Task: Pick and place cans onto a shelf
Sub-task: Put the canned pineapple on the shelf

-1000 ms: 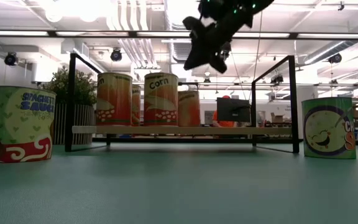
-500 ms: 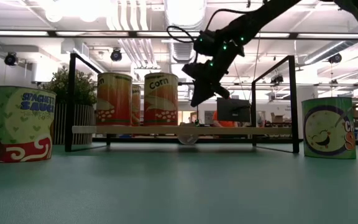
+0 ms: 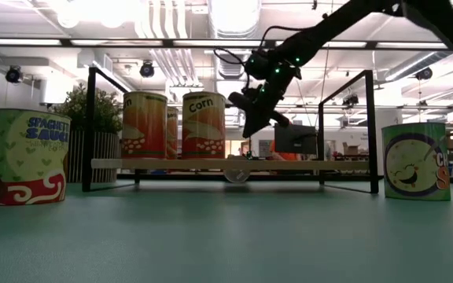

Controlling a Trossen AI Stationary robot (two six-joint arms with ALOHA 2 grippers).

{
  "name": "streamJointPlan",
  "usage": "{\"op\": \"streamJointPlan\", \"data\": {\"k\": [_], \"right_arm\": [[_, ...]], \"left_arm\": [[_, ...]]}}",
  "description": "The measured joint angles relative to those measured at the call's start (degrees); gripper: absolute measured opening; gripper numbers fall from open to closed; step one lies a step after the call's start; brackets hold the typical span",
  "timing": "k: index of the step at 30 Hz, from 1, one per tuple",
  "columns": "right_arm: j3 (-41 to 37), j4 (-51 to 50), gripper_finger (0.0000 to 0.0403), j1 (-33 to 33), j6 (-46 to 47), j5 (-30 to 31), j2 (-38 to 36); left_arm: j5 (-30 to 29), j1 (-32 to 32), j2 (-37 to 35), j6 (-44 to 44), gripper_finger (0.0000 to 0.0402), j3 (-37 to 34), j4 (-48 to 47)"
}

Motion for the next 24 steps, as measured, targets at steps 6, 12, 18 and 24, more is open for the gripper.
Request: {"op": "streamJointPlan", "data": {"k": [6,12,18,24], "right_arm": [[14.32,-16.03,0.0027,0.67,-1.79,-0.15,7.39],[27.38,-28.41,0.0119,0.42,-0.43,0.97,15.64],[35.96,-33.71,0.0246,0.82,1.45,1.54,20.34],[37.30,-33.72,0.0355,1.21,2.88,2.52,23.07]], "left_arm": [[-0.01,0.02,0.00,1.30,0.0001,0.00,0.02],[0.00,0.02,0.00,1.71,0.0001,0.00,0.02],[-0.01,0.02,0.00,1.71,0.0001,0.00,0.00],[0.00,0.02,0.00,1.71,0.0001,0.00,0.00]]}}
